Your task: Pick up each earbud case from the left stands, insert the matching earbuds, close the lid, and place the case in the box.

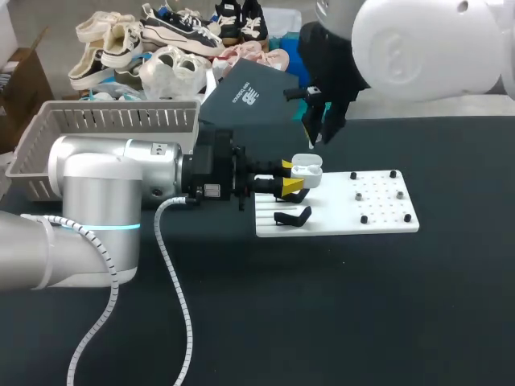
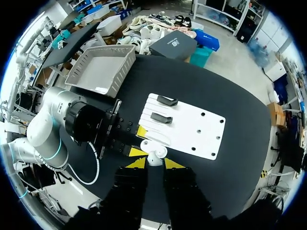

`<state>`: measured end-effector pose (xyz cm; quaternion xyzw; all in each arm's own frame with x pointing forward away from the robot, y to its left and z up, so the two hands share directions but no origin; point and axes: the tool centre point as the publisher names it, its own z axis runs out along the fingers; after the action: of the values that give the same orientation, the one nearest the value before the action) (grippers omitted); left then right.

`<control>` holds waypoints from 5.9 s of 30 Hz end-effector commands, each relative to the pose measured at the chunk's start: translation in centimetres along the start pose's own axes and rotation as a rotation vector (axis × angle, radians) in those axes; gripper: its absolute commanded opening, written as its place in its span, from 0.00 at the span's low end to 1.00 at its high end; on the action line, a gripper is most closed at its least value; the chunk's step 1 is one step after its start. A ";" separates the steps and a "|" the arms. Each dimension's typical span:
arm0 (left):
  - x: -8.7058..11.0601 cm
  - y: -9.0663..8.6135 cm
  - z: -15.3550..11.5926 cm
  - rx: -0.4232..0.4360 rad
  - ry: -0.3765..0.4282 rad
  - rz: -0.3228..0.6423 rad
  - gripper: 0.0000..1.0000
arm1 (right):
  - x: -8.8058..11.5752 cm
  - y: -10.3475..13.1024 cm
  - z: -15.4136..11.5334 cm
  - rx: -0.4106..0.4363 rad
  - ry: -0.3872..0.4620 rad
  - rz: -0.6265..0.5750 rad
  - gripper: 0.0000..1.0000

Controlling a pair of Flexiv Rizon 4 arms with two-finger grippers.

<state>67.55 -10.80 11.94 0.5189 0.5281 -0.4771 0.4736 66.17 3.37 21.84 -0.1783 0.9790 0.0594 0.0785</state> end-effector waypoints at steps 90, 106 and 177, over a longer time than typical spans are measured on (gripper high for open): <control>0.1 0.0 0.1 -0.002 -0.002 0.001 0.00 | 0.4 1.0 5.5 -0.038 -0.060 -0.088 0.00; 0.1 0.0 0.1 -0.002 -0.002 0.001 0.00 | 0.8 1.7 4.3 0.013 -0.089 -0.094 0.45; -3.1 2.1 -12.8 -0.350 -0.021 -0.059 0.00 | 3.4 -6.6 2.8 0.092 -0.296 0.184 1.00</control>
<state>72.25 -2.63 14.63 0.4497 0.5736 -0.4449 0.5204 66.46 -3.20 18.10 -0.0791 0.9847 0.0415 0.1495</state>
